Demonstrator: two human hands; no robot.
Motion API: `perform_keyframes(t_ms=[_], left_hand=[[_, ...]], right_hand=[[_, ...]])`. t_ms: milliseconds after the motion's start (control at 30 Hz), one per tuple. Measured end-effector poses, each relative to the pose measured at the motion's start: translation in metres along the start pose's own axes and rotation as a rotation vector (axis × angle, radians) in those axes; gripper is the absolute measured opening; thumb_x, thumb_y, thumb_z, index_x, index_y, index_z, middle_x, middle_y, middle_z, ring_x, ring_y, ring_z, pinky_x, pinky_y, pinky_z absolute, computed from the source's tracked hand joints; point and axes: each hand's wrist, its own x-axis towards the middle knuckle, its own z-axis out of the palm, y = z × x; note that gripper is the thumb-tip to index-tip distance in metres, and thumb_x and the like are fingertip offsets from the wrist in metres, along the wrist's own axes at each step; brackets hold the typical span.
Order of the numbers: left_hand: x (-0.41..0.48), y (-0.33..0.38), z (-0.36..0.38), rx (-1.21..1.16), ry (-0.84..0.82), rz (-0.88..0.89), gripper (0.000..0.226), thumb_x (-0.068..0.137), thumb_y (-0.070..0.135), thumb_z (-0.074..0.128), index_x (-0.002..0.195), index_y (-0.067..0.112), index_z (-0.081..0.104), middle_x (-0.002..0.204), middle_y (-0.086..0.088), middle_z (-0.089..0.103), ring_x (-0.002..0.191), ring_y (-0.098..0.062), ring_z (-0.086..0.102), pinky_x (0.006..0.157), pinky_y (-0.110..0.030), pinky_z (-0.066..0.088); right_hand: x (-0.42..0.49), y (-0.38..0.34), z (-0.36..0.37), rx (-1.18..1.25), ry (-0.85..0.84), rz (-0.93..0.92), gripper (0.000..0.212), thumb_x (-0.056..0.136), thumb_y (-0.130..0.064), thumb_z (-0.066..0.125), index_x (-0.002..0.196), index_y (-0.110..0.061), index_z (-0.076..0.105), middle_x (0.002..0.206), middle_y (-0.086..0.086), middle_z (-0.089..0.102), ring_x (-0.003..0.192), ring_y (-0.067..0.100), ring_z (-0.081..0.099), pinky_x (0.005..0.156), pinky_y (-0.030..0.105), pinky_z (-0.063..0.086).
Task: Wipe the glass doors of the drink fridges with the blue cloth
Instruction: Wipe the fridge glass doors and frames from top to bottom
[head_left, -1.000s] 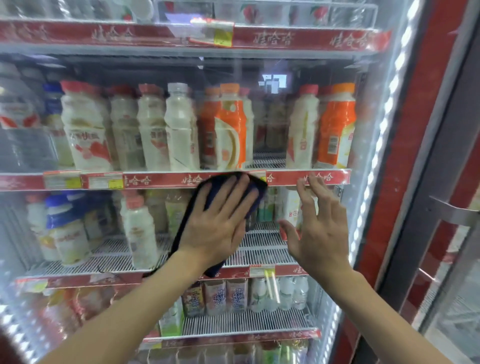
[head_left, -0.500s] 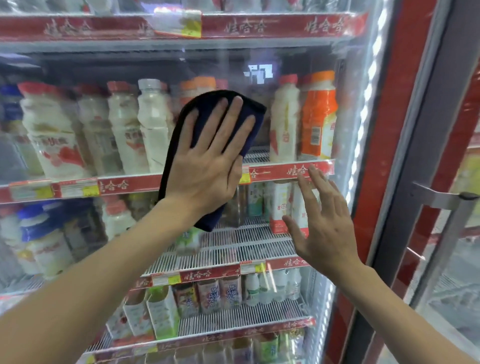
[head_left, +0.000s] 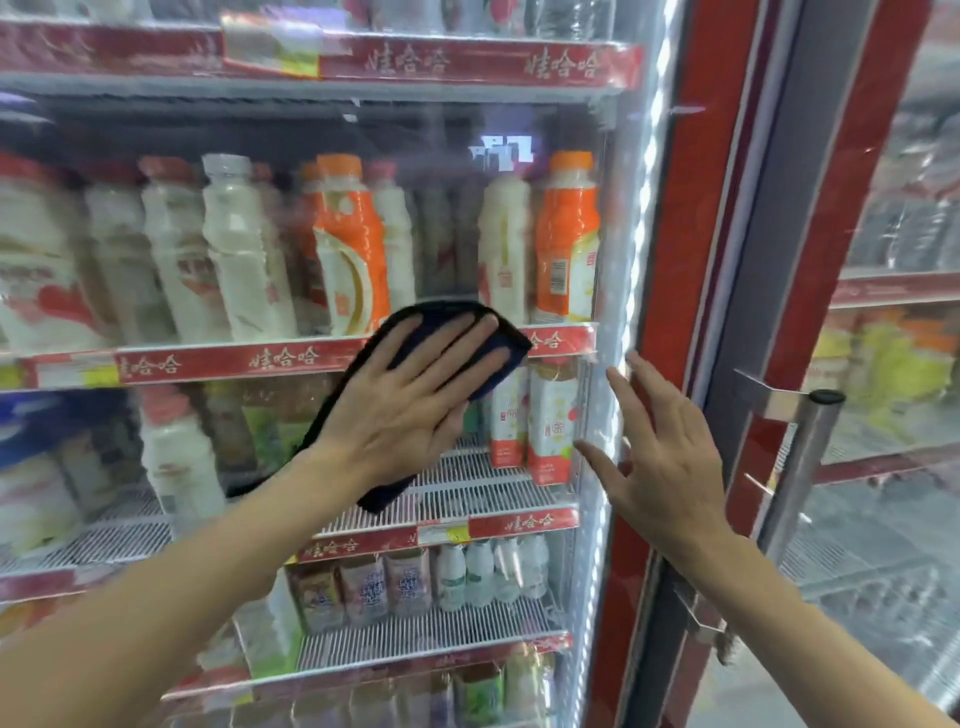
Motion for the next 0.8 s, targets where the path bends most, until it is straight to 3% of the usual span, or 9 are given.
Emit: perform_keyframes(t_ms=[167,233,400,533,667,800], left_hand=[[0.050,0.017,0.009,0.027,0.099,-0.329,0.064,0.105,0.033,0.033,0.165,0.017,0.016,0.173,-0.010,0.004,0.160,-0.027,0.005,0.127,-0.055,0.001],[0.039,0.043,0.020,0.024,0.091,-0.315,0.064,0.105,0.033,0.033,0.165,0.017,0.018,0.173,-0.011,0.005,0.160,-0.028,0.006,0.127,-0.056,0.001],[0.001,0.098,0.031,0.038,-0.055,-0.083,0.066,0.103,0.033,0.040,0.164,0.017,0.021,0.171,-0.009,0.013,0.158,-0.028,0.017,0.128,-0.053,0.003],[0.021,0.064,0.016,0.046,-0.081,0.108,0.062,0.105,0.031,0.039,0.164,0.019,0.023,0.171,-0.007,0.019,0.157,-0.026,0.020,0.129,-0.050,0.008],[0.094,0.023,0.003,0.075,0.036,-0.100,0.062,0.105,0.030,0.032,0.165,0.019,0.019,0.172,-0.010,0.018,0.159,-0.027,0.016,0.128,-0.053,0.006],[0.108,0.043,0.010,0.062,0.085,-0.234,0.062,0.107,0.030,0.029,0.166,0.017,0.013,0.173,-0.012,0.011,0.160,-0.028,0.009,0.128,-0.055,0.002]], right_hand=[[-0.005,0.009,0.014,0.034,0.015,-0.019,0.079,0.092,-0.043,0.075,0.155,-0.010,0.040,0.158,0.014,0.044,0.145,0.030,0.043,0.109,0.056,0.048],[-0.007,0.012,0.019,0.029,0.024,-0.022,0.078,0.093,-0.044,0.074,0.155,-0.011,0.039,0.160,0.012,0.041,0.147,0.028,0.040,0.110,0.054,0.046],[-0.006,0.022,0.013,0.102,-0.018,-0.085,0.071,0.098,-0.039,0.068,0.157,-0.013,0.038,0.166,0.008,0.033,0.152,0.024,0.033,0.120,0.045,0.036],[-0.011,0.054,-0.008,0.046,-0.079,-0.015,0.077,0.095,-0.041,0.072,0.156,-0.007,0.039,0.169,0.009,0.026,0.152,0.025,0.033,0.121,0.051,0.034],[-0.016,0.065,-0.010,-0.031,-0.088,-0.023,0.085,0.089,-0.044,0.076,0.154,-0.001,0.042,0.169,0.010,0.026,0.146,0.026,0.042,0.120,0.043,0.031],[-0.020,0.065,-0.001,-0.041,-0.043,-0.012,0.077,0.092,-0.046,0.071,0.151,-0.005,0.044,0.170,0.006,0.025,0.135,0.024,0.048,0.110,0.044,0.038]])
